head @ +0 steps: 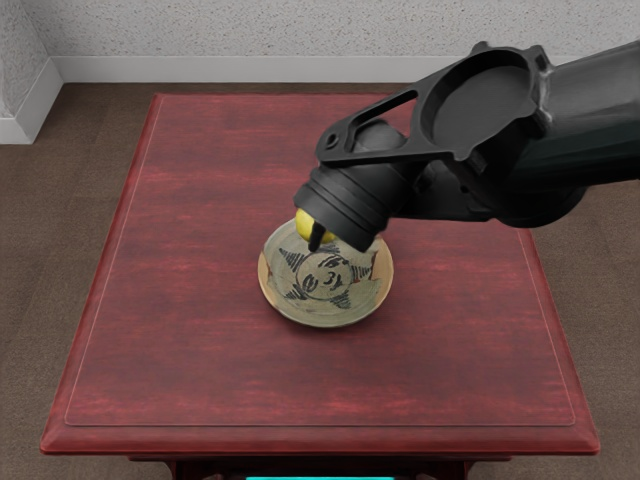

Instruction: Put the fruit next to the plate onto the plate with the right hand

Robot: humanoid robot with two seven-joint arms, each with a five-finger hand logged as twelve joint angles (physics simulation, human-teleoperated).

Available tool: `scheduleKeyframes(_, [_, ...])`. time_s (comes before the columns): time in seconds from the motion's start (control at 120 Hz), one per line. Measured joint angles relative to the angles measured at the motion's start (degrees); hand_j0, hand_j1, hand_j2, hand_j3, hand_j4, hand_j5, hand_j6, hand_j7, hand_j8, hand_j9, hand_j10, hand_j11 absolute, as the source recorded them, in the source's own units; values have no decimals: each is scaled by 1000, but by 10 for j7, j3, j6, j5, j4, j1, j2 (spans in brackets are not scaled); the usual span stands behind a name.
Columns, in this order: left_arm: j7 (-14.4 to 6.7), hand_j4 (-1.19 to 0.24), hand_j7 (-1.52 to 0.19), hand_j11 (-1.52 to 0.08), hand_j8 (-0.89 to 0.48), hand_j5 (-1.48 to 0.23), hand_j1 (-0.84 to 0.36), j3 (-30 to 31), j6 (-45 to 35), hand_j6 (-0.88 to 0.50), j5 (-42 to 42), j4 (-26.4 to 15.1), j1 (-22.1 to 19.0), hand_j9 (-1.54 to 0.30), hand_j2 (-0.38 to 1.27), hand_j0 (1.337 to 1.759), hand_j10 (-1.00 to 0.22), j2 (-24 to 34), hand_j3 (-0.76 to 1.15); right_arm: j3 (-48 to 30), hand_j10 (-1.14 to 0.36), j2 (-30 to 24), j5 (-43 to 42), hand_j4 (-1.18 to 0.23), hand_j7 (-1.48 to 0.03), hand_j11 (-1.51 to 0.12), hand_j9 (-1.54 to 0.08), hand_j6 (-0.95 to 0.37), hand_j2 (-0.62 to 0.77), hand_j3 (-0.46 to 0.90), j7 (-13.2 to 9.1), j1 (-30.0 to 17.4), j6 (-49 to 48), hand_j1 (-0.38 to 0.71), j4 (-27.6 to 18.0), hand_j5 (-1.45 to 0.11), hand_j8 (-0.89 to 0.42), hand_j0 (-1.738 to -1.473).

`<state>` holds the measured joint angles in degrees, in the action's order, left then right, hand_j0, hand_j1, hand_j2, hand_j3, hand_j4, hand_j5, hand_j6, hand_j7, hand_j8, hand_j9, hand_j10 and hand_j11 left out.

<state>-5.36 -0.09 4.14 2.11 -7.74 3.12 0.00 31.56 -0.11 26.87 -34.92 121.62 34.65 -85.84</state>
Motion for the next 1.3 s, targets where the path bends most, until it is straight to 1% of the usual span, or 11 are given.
scheduleKeyframes(0.35, [0,-234,-304,-304,-234,-304,69,0,0,-234,0,0,0,-304,47,1658,-234,0,0,0,-695,1,-1,-825,-1134,-1173,-1152,-274,405,0,0,-11,0,354,13,-1238,-232,-1653])
scheduleKeyframes(0.667, [0,-234,-304,-304,-234,-304,69,0,0,-234,0,0,0,-304,47,1658,-234,0,0,2,-696,1,-2,-819,-1122,-1159,-1134,-275,399,0,0,-45,1,350,25,-1219,-239,-1652])
scheduleKeyframes(0.758, [0,-234,-304,-304,-234,-304,69,0,0,-234,0,0,0,-304,47,1658,-234,0,0,0,-744,1,-3,-754,-1024,-1057,-1039,-336,360,0,0,-49,2,316,26,-1096,-321,-1654])
scheduleKeyframes(0.833, [0,-234,-304,-304,-234,-304,69,0,0,-234,0,0,0,-304,47,1658,-234,0,0,-1,-763,1,-4,-676,-912,-941,-926,-370,264,0,0,-50,3,282,27,-965,-371,-1655])
scheduleKeyframes(0.95, [0,-234,-304,-304,-234,-304,69,0,0,-234,0,0,0,-304,47,1658,-234,0,0,-1,-710,1,-6,-547,-732,-753,-744,-350,115,1,-1,-48,3,209,27,-765,-348,-1657])
scheduleKeyframes(0.992, [0,-234,-304,-304,-234,-304,69,0,0,-234,0,0,0,-304,47,1658,-234,0,0,-1,-675,1,-7,-505,-675,-694,-687,-335,81,0,-1,-48,3,179,27,-704,-325,-1657])
scheduleKeyframes(1.15, [0,-234,-304,-304,-234,-304,69,0,0,-234,0,0,0,-304,47,1658,-234,0,0,6,-453,1,-9,-374,-496,-505,-502,-296,9,0,-1,-44,3,65,27,-510,-285,-1658])
scheduleKeyframes(1.3, [0,-234,-304,-304,-234,-304,69,0,0,-234,0,0,0,-304,47,1658,-234,0,0,33,-257,1,-9,-220,-290,-294,-292,-182,-3,0,-1,-42,4,-103,36,-296,-177,-1658])
